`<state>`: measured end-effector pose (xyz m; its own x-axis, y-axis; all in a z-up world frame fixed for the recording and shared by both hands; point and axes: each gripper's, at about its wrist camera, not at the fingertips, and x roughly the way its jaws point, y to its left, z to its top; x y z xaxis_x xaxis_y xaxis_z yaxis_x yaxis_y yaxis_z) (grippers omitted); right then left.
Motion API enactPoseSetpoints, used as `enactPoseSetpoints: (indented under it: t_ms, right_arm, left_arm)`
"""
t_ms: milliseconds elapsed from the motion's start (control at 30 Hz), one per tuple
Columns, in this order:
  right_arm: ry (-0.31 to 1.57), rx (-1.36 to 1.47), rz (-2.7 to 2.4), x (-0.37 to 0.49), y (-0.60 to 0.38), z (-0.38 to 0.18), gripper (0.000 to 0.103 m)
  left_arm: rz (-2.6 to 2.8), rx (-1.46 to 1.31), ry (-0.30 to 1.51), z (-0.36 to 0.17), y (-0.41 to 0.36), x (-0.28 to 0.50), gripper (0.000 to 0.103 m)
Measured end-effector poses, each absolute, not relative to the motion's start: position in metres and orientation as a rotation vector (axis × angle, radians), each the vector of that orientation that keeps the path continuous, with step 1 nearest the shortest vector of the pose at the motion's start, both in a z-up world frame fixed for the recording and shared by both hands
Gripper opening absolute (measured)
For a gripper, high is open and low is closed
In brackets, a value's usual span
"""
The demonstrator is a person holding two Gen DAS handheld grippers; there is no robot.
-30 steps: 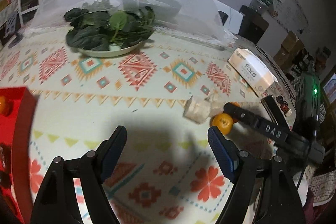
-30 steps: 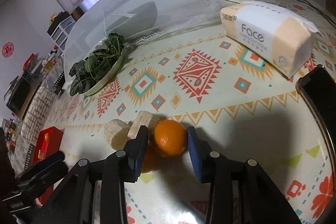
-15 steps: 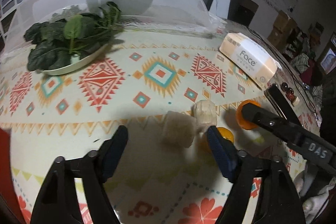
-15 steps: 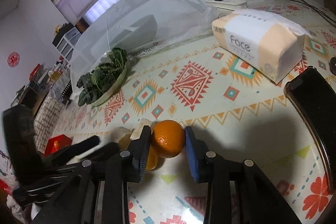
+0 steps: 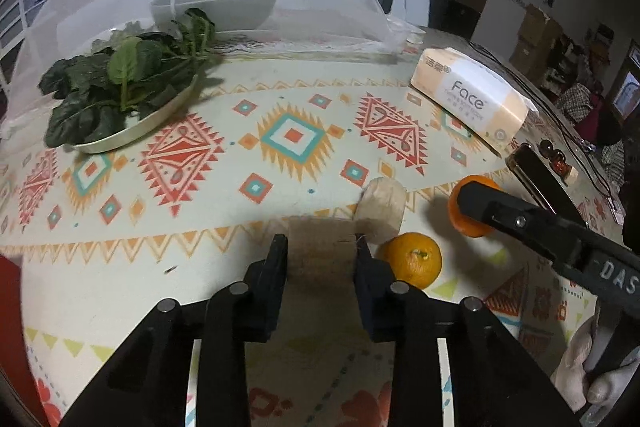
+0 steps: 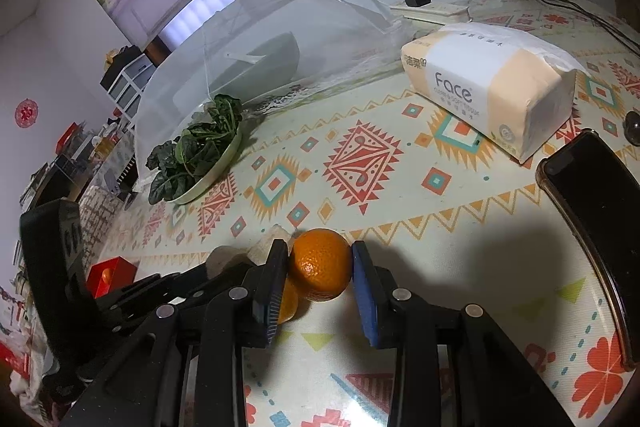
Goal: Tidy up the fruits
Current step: 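Grasp a yam chunk with the left tool while the right tool grasps an orange, then carry the yam chunk and orange into the red tray and release them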
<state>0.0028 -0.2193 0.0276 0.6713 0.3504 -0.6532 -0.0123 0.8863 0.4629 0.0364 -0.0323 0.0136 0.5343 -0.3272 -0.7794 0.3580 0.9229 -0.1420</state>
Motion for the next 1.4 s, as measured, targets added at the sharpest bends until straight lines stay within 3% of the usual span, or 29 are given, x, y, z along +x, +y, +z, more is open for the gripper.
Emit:
enactPoseSetpoints:
  t_ms: [600, 967, 1400]
  right_arm:
    - [0.815, 0.4, 0.171, 0.002, -0.217, 0.023, 0.035]
    - [0.799, 0.382, 0.156, -0.019, -0.204, 0.032, 0.035]
    - [0.721, 0.32, 0.27, -0.098, -0.14, 0.101, 0.035]
  left_arm:
    - [-0.29, -0.01, 0.84, 0.048, 0.011, -0.031, 0.03]
    - [-0.184, -0.129, 0.799, 0.069, 0.083, -0.081, 0.03]
    - [-0.099, -0.238, 0.702, 0.091, 0.156, -0.139, 0.03]
